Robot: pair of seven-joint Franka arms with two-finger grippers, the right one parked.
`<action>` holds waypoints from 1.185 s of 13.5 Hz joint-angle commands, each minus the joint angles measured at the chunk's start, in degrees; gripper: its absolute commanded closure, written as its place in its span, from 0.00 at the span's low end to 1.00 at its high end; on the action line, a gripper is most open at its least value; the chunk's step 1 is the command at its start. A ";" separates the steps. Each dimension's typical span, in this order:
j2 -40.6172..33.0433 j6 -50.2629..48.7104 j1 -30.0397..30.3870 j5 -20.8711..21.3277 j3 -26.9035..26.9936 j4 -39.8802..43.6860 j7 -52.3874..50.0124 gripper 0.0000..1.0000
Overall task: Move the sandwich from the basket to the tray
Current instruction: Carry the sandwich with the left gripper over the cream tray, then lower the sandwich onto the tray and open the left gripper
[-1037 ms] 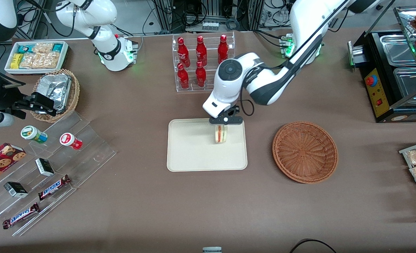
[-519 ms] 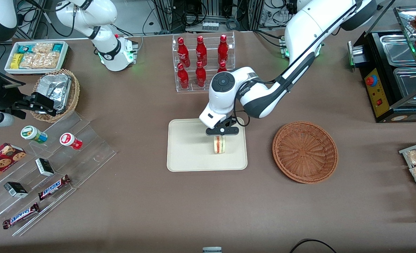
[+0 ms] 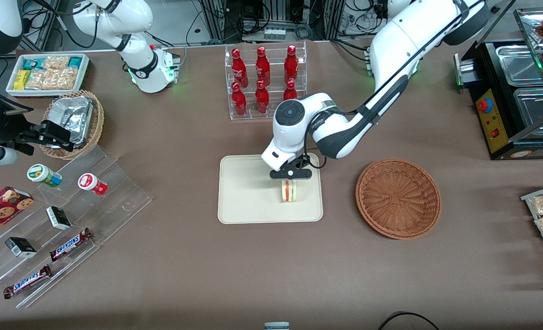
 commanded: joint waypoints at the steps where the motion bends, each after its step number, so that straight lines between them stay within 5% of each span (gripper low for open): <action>1: 2.63 -0.33 -0.93 3.59 0.39 1.73 -0.62 1.00; 3: 2.64 -0.25 -0.93 3.25 0.30 1.73 -0.89 1.00; 4: 2.72 -0.25 -0.93 3.07 0.30 1.90 -2.02 0.65; 5: 2.81 -0.25 -0.93 3.51 0.30 2.25 -2.47 0.13; 6: 2.73 -0.25 -0.93 3.34 0.30 2.43 -2.82 0.00; 16: 0.88 -8.57 -0.93 3.16 -0.32 8.22 -5.55 0.00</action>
